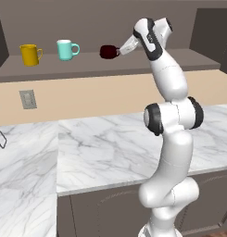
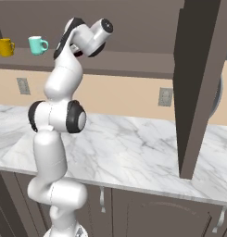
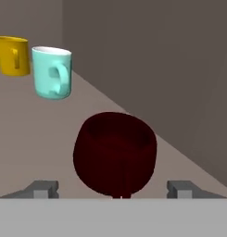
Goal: Pick the mug on the counter and place it in the cabinet with the handle facing the right, like the mugs already inside.
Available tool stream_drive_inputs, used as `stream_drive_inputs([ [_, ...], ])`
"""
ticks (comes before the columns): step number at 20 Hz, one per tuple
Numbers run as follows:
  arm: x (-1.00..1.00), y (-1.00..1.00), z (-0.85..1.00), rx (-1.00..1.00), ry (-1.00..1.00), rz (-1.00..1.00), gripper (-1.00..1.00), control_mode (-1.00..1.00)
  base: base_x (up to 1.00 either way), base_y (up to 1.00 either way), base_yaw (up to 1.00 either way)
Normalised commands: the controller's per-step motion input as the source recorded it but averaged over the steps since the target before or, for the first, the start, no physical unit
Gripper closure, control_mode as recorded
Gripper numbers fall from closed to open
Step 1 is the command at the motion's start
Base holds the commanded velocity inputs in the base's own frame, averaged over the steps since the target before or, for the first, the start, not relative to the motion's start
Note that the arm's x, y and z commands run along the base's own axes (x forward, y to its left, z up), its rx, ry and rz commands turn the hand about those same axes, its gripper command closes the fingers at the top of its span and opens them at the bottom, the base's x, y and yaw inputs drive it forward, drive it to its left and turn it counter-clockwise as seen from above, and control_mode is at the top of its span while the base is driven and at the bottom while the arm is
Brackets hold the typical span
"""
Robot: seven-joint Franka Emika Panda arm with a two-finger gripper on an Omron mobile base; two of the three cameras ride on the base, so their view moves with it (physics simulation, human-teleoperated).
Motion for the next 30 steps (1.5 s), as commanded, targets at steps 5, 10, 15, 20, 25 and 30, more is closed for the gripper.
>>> stream_drive_inputs([
  [5,-0.35,-0.1,-0.11,0.0,0.0,0.0,-1.0,-1.0,0.0,0.0,0.0],
  [10,-0.46,0.0,-0.42,0.0,0.0,0.01,-1.0,-1.0,0.0,0.0,0.0],
  [15,-0.6,0.0,-0.16,0.0,-0.01,0.01,-1.0,-1.0,0.0,0.0,0.0],
  [20,-0.63,0.0,-0.03,0.0,-0.04,0.0,-1.0,-1.0,0.0,0.0,0.0],
  [25,-0.65,0.0,-0.15,0.0,-0.01,0.0,-1.0,-1.0,0.0,0.0,0.0],
  [30,-0.63,0.0,-0.25,0.0,0.0,0.0,-1.0,-1.0,0.0,0.0,0.0],
])
